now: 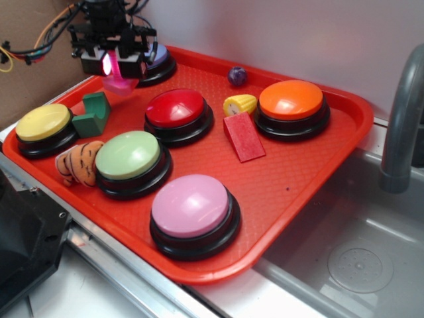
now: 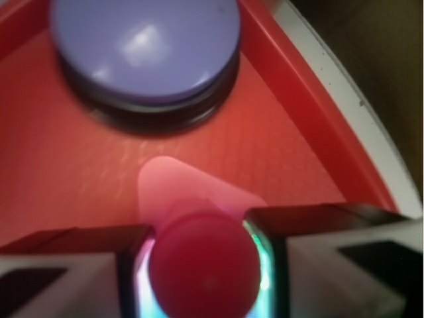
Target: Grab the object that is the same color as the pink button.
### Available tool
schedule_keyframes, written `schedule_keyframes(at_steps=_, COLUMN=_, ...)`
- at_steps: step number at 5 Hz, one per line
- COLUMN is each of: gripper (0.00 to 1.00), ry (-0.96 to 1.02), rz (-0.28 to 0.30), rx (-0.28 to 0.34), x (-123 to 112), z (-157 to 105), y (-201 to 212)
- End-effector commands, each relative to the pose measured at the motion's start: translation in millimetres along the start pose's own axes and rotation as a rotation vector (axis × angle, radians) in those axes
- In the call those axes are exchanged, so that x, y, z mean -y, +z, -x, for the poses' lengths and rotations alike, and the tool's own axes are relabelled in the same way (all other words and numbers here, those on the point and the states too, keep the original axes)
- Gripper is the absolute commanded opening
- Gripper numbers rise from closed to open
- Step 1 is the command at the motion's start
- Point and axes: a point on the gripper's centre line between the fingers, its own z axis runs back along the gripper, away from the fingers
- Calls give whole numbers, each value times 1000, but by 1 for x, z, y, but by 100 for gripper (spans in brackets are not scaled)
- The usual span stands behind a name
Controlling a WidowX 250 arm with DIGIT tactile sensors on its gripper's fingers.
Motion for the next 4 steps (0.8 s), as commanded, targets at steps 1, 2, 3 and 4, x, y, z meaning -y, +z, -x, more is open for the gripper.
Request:
schedule_keyframes(at_steps=1, gripper=0, ry=-264, rz=133, rx=42, x=17, z=34, y=72)
schedule_keyframes(at_steps=2, gripper=0, ry=-309, rz=162, rx=36, x=15, z=61, y=81)
schedule_keyframes(at_steps=3, gripper=0, ry=-282, rz=191, rx=42, x=7, z=83, y=85)
schedule_keyframes(at_steps=4, gripper=0, ry=-304, rz=206, rx=48, x=8, z=91, y=92)
